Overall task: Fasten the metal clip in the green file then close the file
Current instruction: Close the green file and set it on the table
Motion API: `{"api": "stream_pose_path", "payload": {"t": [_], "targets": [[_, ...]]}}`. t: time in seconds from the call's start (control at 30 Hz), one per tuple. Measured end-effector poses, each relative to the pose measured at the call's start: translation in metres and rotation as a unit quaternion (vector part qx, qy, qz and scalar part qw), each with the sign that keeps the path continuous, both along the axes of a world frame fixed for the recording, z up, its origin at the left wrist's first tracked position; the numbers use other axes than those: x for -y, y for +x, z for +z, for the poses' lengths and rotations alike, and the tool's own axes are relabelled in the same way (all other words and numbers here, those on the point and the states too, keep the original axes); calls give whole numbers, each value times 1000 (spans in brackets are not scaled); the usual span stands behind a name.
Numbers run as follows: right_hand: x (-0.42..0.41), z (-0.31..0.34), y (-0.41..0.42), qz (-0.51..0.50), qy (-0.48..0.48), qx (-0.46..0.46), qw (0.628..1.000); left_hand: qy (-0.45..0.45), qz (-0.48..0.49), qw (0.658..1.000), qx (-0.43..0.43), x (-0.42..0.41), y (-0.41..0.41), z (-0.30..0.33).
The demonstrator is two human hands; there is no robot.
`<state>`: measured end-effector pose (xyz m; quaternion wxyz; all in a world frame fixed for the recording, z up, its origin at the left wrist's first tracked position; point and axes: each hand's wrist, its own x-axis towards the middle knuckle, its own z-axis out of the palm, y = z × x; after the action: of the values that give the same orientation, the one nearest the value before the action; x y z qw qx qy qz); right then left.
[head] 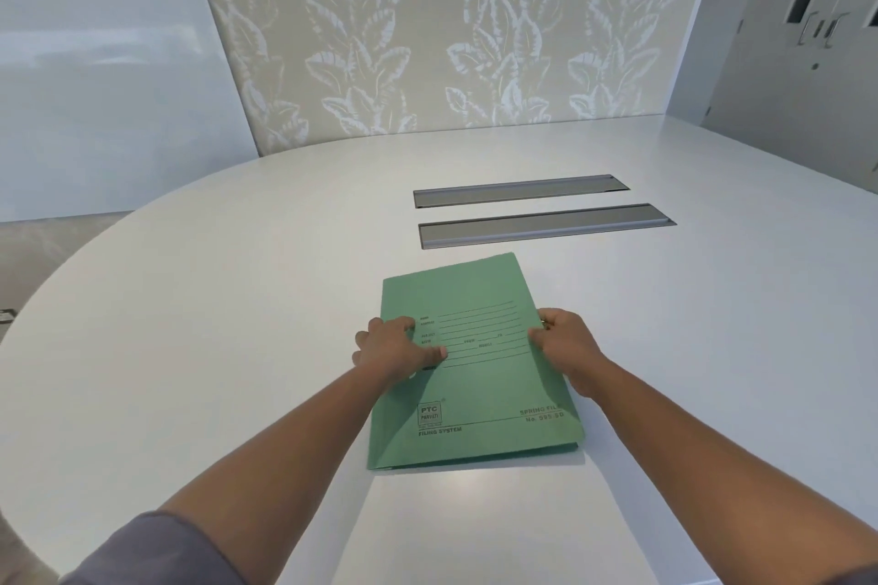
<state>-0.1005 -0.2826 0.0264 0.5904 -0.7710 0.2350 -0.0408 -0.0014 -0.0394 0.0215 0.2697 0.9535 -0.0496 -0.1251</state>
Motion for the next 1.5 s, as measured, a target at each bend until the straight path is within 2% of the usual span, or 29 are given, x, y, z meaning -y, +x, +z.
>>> {"api": "stream_pose_path", "payload": {"t": [0.17, 0.27, 0.43, 0.57, 0.83, 1.0, 1.07, 1.13, 1.2, 1.27, 1.37, 1.5], "targets": [[-13, -6, 6, 12, -159, -64, 985, 6, 14, 1000, 6, -7, 1, 1], [-18, -1, 11, 40, -260, -106, 959, -5, 29, 1000, 5, -8, 1, 1], [-21, 2, 18, 80, -361, -171, 913, -113, 93, 989, -18, -12, 9, 3], [-19, 0, 20, 89, -385, -192, 899, -207, 153, 965, -50, -17, 13, 8], [-18, 2, 21, 96, -386, -196, 896, -243, 140, 956, -89, -19, 18, 8], [-17, 0, 20, 89, -373, -186, 905, -358, 126, 905, -194, -21, 16, 9], [-16, -1, 19, 85, -349, -172, 917, -399, 136, 885, -201, -25, 14, 5], [-12, -4, 18, 75, -287, -121, 947, -432, 147, 870, -187, -28, 15, 3], [-7, -5, 19, 46, -178, -44, 982, -457, 148, 861, -168, -31, 18, 5], [-3, -2, 19, 16, -50, 6, 999, -488, 146, 848, -149, -32, 23, 11], [-2, 3, 23, 18, 108, 22, 994, -522, 139, 834, -116, -33, 32, 25], [-7, 9, 28, 66, 204, 42, 976, -536, 129, 830, -80, -39, 47, 42]]}}
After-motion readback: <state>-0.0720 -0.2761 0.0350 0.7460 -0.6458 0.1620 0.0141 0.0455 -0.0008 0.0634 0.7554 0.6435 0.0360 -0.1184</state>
